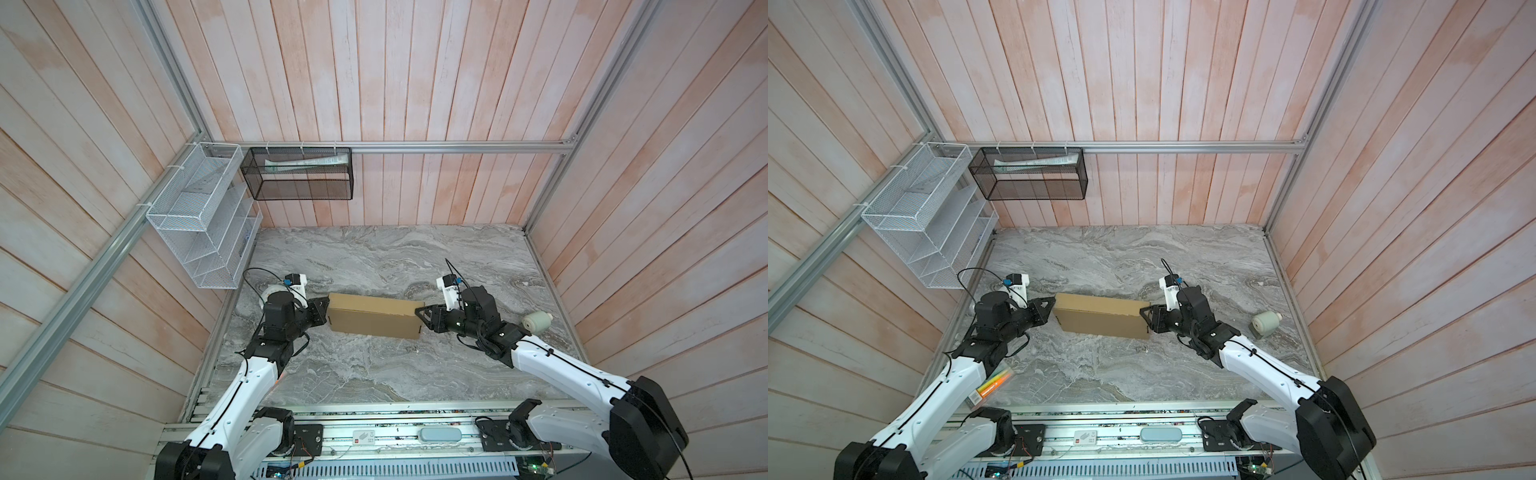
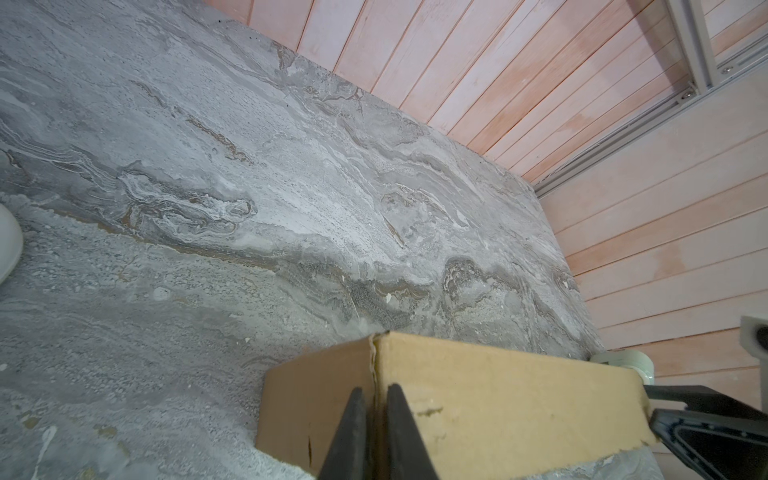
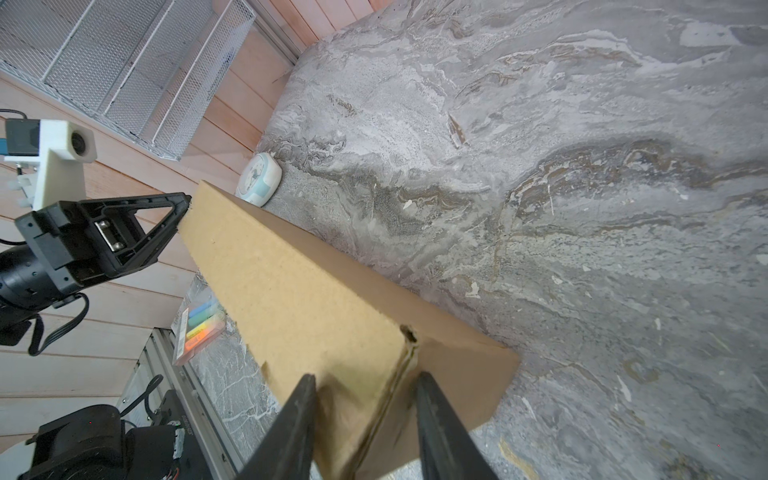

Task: Fold the paper box

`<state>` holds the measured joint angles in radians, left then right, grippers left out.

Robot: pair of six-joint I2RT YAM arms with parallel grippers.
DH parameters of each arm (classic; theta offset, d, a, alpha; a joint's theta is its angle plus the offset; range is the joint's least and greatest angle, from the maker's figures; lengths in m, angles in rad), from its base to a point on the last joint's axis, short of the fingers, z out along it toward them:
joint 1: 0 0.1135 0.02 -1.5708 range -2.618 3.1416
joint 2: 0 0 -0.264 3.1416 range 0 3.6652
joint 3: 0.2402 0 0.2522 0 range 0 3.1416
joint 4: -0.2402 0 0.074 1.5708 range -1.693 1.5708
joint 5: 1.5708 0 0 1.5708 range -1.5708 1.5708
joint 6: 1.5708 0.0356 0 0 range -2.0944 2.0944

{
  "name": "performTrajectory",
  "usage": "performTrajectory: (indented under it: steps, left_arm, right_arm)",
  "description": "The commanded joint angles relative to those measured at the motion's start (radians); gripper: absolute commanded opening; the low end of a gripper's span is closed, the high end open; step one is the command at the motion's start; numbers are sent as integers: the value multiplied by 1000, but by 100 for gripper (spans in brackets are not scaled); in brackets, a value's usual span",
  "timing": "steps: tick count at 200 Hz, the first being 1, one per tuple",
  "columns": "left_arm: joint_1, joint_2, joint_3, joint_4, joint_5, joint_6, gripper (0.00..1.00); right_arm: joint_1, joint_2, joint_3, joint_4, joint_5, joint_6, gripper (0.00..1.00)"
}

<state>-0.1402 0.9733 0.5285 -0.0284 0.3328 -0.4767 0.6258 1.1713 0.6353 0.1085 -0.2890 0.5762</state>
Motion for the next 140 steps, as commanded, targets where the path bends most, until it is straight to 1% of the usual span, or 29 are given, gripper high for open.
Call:
performTrajectory:
  steps: [1,44,140]
  left_arm:
    - [-7,15,-36,-65,28,-5,13]
    - [-8,13,-41,-66,30,-7,13]
    - [-7,-19,-64,-83,63,-27,13]
  right_arm:
    - [18,13,-28,-7,-17,1,39]
    - [17,25,-37,-4,-15,2,38]
    - [17,18,-19,-41,-4,-42,38]
